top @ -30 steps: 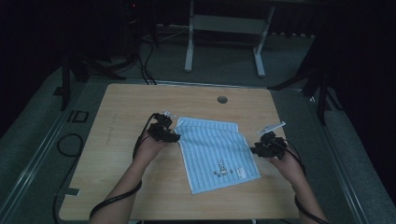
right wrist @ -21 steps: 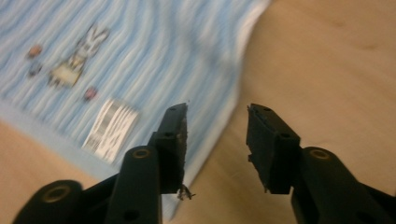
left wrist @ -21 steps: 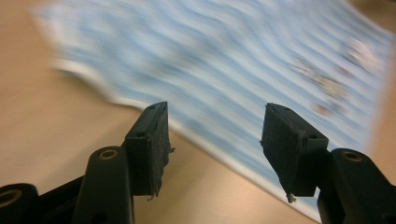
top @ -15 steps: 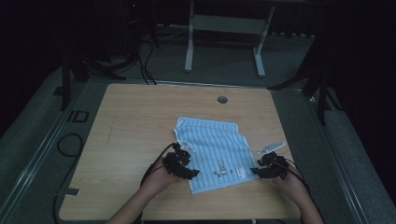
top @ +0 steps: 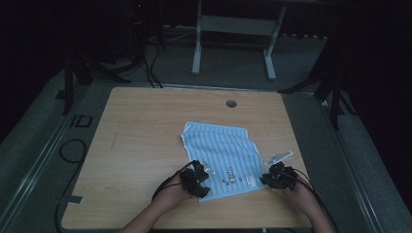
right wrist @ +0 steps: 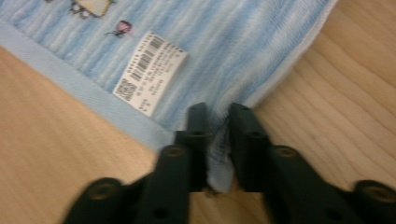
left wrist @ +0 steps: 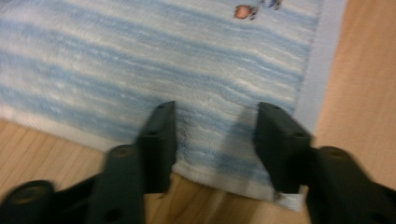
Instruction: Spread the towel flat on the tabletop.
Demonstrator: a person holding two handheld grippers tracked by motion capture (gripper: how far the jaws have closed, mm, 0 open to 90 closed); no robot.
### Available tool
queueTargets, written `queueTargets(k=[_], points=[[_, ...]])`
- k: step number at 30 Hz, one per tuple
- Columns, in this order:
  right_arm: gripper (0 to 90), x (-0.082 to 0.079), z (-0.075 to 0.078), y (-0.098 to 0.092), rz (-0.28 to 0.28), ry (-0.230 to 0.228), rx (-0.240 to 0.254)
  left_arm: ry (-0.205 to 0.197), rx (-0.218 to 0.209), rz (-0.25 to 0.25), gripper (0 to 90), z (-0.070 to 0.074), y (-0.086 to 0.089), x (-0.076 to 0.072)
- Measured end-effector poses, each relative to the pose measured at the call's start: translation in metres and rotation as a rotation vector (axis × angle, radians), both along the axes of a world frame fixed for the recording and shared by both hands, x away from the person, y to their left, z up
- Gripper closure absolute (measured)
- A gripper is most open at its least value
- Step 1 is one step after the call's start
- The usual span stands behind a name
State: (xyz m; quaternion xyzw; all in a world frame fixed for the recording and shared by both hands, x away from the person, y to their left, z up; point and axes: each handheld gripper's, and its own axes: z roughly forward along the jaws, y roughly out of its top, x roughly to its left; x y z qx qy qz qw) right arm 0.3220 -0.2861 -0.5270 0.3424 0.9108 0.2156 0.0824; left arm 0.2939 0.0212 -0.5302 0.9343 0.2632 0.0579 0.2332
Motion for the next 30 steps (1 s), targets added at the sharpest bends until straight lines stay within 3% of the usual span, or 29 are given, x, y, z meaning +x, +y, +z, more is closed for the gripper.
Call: queueTargets(k=[2, 4, 8, 9, 14, 17, 22, 27, 30], points=[[85.8, -0.002, 0.0, 0.005, 0.013, -0.005, -0.011, 0.013, -0.014, -0.009, 79.2, 0.0, -0.001, 0.001], [86.4, -0.003, 0.001, 0.008, 0.026, 0.014, -0.011, -0.009, 0.001, -0.003, 85.6, 0.002, -0.002, 0.001], [86.5, -0.007, 0.008, 0.009, 0.04, 0.004, -0.004, -0.002, -0.042, 0.002, 86.2, 0.016, 0.007, -0.001], [86.5, -0.01, 0.013, 0.009, 0.039, -0.008, 0.006, -0.011, -0.076, 0.009, 86.2, 0.029, 0.016, -0.004], [86.4, -0.038, 0.044, 0.015, 0.083, -0.066, 0.034, -0.035, -0.107, -0.007, 86.1, 0.06, 0.04, -0.025], [86.2, -0.062, 0.057, 0.022, 0.112, -0.084, 0.048, -0.025, -0.102, -0.029, 85.9, 0.066, 0.049, -0.038], [86.1, -0.096, 0.06, 0.029, 0.134, -0.087, 0.056, 0.027, -0.089, -0.102, 85.8, 0.063, 0.06, -0.073], [85.0, -0.129, 0.044, 0.035, 0.178, -0.007, 0.075, 0.071, -0.099, -0.1, 85.5, 0.052, 0.071, -0.097], [77.2, -0.138, 0.034, 0.038, 0.196, 0.037, 0.065, 0.135, -0.093, -0.111, 80.4, 0.041, 0.077, -0.103]])
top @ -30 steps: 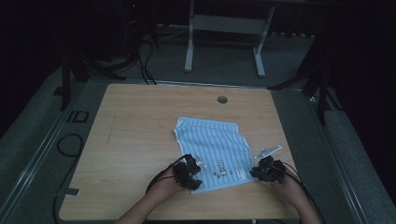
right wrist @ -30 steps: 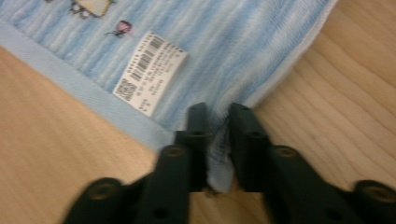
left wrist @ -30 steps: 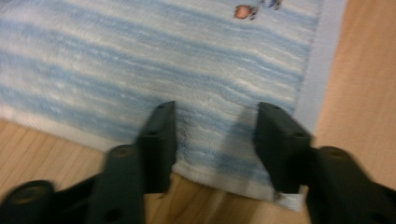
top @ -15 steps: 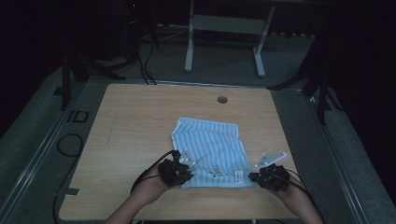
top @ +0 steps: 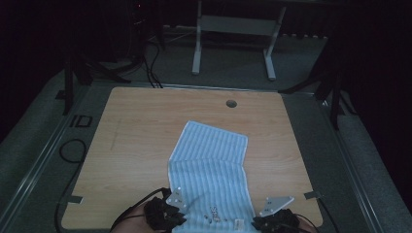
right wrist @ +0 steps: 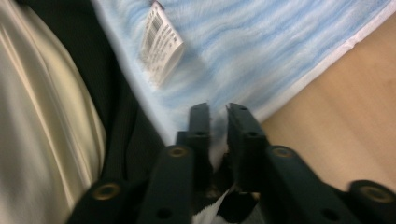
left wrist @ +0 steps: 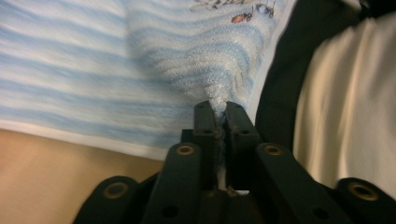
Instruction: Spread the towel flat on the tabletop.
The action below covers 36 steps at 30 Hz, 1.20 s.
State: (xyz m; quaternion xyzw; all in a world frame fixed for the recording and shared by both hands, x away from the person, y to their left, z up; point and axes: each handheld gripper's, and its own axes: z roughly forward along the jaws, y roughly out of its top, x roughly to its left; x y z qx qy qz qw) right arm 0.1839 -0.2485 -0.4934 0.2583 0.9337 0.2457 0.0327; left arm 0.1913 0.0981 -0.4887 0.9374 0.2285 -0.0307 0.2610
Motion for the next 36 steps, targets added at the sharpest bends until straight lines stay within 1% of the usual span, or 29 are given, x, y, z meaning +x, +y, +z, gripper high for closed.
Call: queueTargets(k=[1, 2, 3, 4, 5, 6, 7, 9, 10, 11, 13, 14, 15, 16, 17, 18, 19, 20, 21, 23, 25, 27, 28, 29, 31, 33, 35, 36], points=[[72.6, -0.004, -0.004, 0.0, 0.003, -0.014, -0.024, 0.008, -0.005, 0.005, 71.4, -0.002, 0.002, 0.0], [68.8, -0.003, -0.005, -0.001, -0.006, -0.011, -0.021, 0.019, -0.012, 0.011, 65.6, -0.003, 0.004, 0.001], [65.8, -0.002, -0.005, -0.003, -0.016, 0.001, -0.009, 0.015, -0.016, 0.023, 59.7, -0.004, 0.006, 0.003], [65.4, 0.001, -0.005, -0.005, -0.028, 0.002, -0.003, 0.015, -0.022, 0.036, 58.9, -0.005, 0.007, 0.005], [64.6, 0.004, -0.005, -0.007, -0.043, -0.007, -0.005, 0.013, -0.027, 0.042, 57.6, -0.006, 0.008, 0.006], [61.9, 0.007, -0.004, -0.009, -0.051, -0.019, -0.005, 0.007, -0.021, 0.043, 53.2, -0.007, 0.008, 0.008], [61.4, 0.012, -0.003, -0.012, -0.058, -0.031, -0.004, 0.006, -0.021, 0.05, 51.6, -0.009, 0.007, 0.01], [61.7, 0.023, 0.0, -0.016, -0.081, -0.054, -0.001, 0.007, -0.017, 0.058, 50.9, -0.013, 0.006, 0.015], [61.7, 0.031, 0.001, -0.018, -0.093, -0.059, 0.007, 0.006, -0.017, 0.061, 48.1, -0.015, 0.004, 0.017], [62.1, 0.039, 0.003, -0.019, -0.103, -0.063, 0.008, -0.002, -0.012, 0.064, 47.9, -0.017, 0.002, 0.019], [63.7, 0.056, 0.007, -0.021, -0.122, -0.094, 0.009, -0.007, -0.008, 0.061, 46.9, -0.021, -0.005, 0.023], [65.2, 0.066, 0.01, -0.021, -0.128, -0.095, 0.011, -0.007, -0.009, 0.059, 45.2, -0.022, -0.009, 0.025], [68.5, 0.075, 0.012, -0.021, -0.132, -0.108, 0.005, -0.013, -0.011, 0.056, 45.2, -0.022, -0.013, 0.026], [75.1, 0.085, 0.015, -0.02, -0.136, -0.127, 0.002, -0.019, -0.018, 0.049, 45.3, -0.022, -0.016, 0.028], [78.6, 0.096, 0.018, -0.019, -0.146, -0.127, 0.0, -0.018, -0.019, 0.046, 45.5, -0.021, -0.021, 0.029], [84.3, 0.107, 0.02, -0.017, -0.148, -0.13, -0.002, -0.022, -0.024, 0.036, 48.7, -0.021, -0.026, 0.029], [88.7, 0.118, 0.022, -0.014, -0.159, -0.141, -0.006, -0.02, -0.028, 0.026, 49.4, -0.021, -0.031, 0.029], [89.5, 0.129, 0.023, -0.011, -0.164, -0.159, -0.015, -0.017, -0.029, 0.012, 49.4, -0.021, -0.037, 0.029], [89.7, 0.141, 0.023, -0.006, -0.165, -0.164, -0.022, -0.017, -0.022, -0.006, 49.3, -0.022, -0.044, 0.029], [89.8, 0.163, 0.019, 0.003, -0.168, -0.147, -0.027, -0.026, 0.0, -0.051, 49.3, -0.023, -0.057, 0.027], [89.8, 0.184, 0.011, 0.014, -0.174, -0.123, -0.044, -0.009, 0.002, -0.093, 49.4, -0.027, -0.07, 0.025], [89.7, 0.2, 0.001, 0.026, -0.18, -0.084, -0.051, 0.001, 0.029, -0.14, 49.4, -0.032, -0.081, 0.023], [89.8, 0.206, -0.003, 0.032, -0.179, -0.074, -0.059, 0.002, 0.038, -0.149, 49.4, -0.036, -0.085, 0.023], [89.8, 0.21, -0.008, 0.038, -0.171, -0.061, -0.08, 0.01, 0.043, -0.161, 49.3, -0.039, -0.089, 0.023], [89.8, 0.217, -0.017, 0.048, -0.156, -0.023, -0.092, 0.03, 0.027, -0.167, 49.3, -0.041, -0.092, 0.025], [89.8, 0.222, -0.025, 0.056, -0.149, -0.018, -0.133, 0.047, 0.017, -0.163, 49.3, -0.041, -0.092, 0.028], [89.8, 0.227, -0.03, 0.06, -0.15, -0.002, -0.148, 0.059, 0.01, -0.163, 49.3, -0.041, -0.091, 0.03], [89.8, 0.23, -0.03, 0.059, -0.155, -0.001, -0.142, 0.061, 0.012, -0.168, 49.2, -0.041, -0.09, 0.03]])
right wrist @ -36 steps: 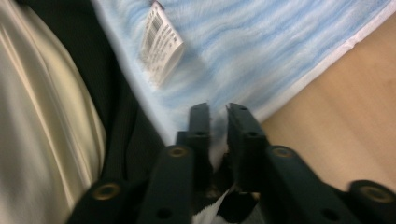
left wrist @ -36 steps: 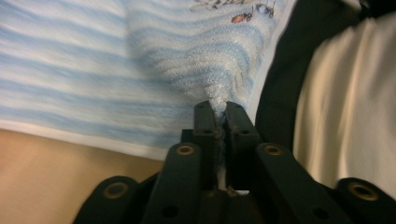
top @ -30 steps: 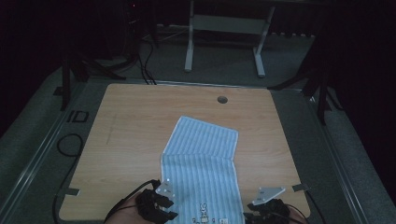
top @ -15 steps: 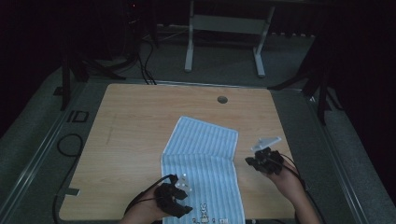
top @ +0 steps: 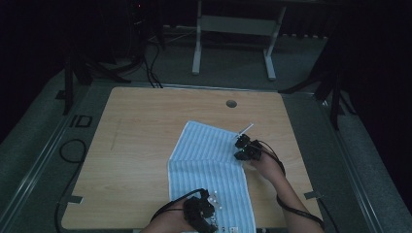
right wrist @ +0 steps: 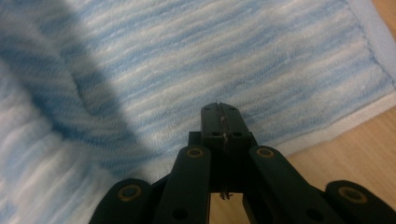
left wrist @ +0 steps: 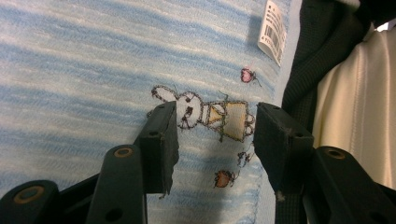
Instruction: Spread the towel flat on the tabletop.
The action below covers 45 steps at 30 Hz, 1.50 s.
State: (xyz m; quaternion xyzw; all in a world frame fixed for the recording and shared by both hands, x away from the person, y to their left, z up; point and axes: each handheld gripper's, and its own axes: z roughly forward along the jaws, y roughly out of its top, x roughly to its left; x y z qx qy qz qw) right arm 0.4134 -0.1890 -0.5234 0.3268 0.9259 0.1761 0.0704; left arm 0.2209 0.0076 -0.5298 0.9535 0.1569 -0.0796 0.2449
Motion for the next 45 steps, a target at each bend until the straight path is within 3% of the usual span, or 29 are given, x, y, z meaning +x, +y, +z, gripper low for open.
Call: queueTargets(k=[19, 23, 27, 29, 32, 33, 35, 38, 39, 41, 42, 45], points=[[89.8, 0.063, 0.002, -0.015, -0.121, -0.006, -0.07, 0.014, 0.01, -0.045, 48.0, 0.001, -0.001, -0.001], [89.7, 0.072, 0.003, -0.018, -0.139, -0.011, -0.094, 0.014, 0.015, -0.057, 47.5, 0.001, -0.003, -0.002], [89.6, 0.075, 0.002, -0.022, -0.16, -0.019, -0.081, 0.016, 0.017, -0.059, 47.5, 0.003, -0.004, -0.001], [87.3, 0.07, 0.007, -0.025, -0.179, -0.019, -0.046, 0.002, 0.013, -0.046, 47.5, 0.006, -0.002, 0.001], [84.2, 0.05, 0.017, -0.024, -0.143, -0.035, 0.0, -0.029, 0.014, -0.006, 47.4, 0.016, 0.008, 0.008], [80.4, 0.039, 0.02, -0.024, -0.13, -0.051, 0.017, -0.038, 0.011, 0.008, 46.7, 0.017, 0.011, 0.01], [75.1, 0.023, 0.024, -0.025, -0.115, -0.029, 0.059, -0.055, 0.012, 0.05, 45.8, 0.022, 0.019, 0.018], [63.7, -0.008, 0.027, -0.026, -0.102, -0.033, 0.095, -0.075, 0.021, 0.124, 45.6, 0.023, 0.032, 0.031], [61.9, -0.017, 0.027, -0.027, -0.096, -0.018, 0.102, -0.083, 0.027, 0.142, 44.7, 0.023, 0.036, 0.036], [58.6, -0.035, 0.026, -0.028, -0.095, -0.037, 0.129, -0.107, 0.039, 0.168, 40.7, 0.023, 0.041, 0.043], [57.7, -0.042, 0.025, -0.029, -0.09, -0.017, 0.144, -0.12, 0.044, 0.18, 40.6, 0.023, 0.044, 0.048], [53.7, -0.059, 0.018, -0.028, -0.071, -0.025, 0.128, -0.128, 0.035, 0.226, 39.1, 0.021, 0.054, 0.063]])
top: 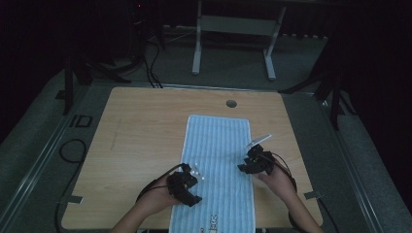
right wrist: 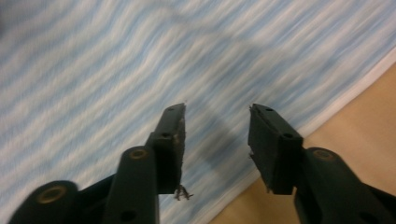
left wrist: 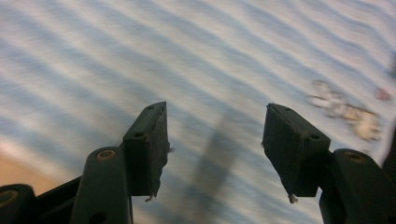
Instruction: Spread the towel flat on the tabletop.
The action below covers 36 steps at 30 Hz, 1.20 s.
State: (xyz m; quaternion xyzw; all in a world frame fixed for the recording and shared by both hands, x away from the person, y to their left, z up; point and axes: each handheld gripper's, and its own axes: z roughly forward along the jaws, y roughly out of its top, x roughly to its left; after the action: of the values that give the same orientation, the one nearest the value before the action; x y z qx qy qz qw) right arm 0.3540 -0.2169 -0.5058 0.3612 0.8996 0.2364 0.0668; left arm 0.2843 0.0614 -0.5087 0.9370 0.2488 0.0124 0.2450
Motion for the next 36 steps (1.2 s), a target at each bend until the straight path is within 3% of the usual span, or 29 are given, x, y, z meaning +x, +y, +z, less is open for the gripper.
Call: queueTargets(k=[5, 7, 11, 13, 18, 29, 36], points=[[50.8, -0.008, -0.013, 0.002, 0.008, -0.024, -0.04, 0.013, -0.004, 0.066, 35.7, -0.008, 0.008, 0.023], [49.6, -0.008, -0.019, 0.003, 0.011, -0.024, -0.065, 0.012, 0.015, 0.081, 35.7, -0.013, 0.008, 0.029], [49.0, -0.006, -0.024, -0.001, 0.015, -0.03, -0.056, 0.022, 0.042, 0.073, 35.6, -0.021, 0.005, 0.032], [49.0, -0.004, -0.024, -0.004, 0.007, -0.028, -0.056, 0.018, 0.03, 0.073, 34.4, -0.021, 0.003, 0.033], [48.3, 0.005, -0.023, -0.01, -0.001, -0.025, -0.062, 0.009, 0.045, 0.06, 34.4, -0.021, -0.006, 0.04], [47.7, 0.027, -0.022, -0.029, -0.032, -0.007, -0.063, 0.026, 0.023, 0.069, 34.4, -0.021, -0.023, 0.06], [46.2, 0.039, -0.022, -0.038, -0.049, -0.002, -0.08, 0.021, 0.046, 0.059, 34.4, -0.02, -0.035, 0.07]])
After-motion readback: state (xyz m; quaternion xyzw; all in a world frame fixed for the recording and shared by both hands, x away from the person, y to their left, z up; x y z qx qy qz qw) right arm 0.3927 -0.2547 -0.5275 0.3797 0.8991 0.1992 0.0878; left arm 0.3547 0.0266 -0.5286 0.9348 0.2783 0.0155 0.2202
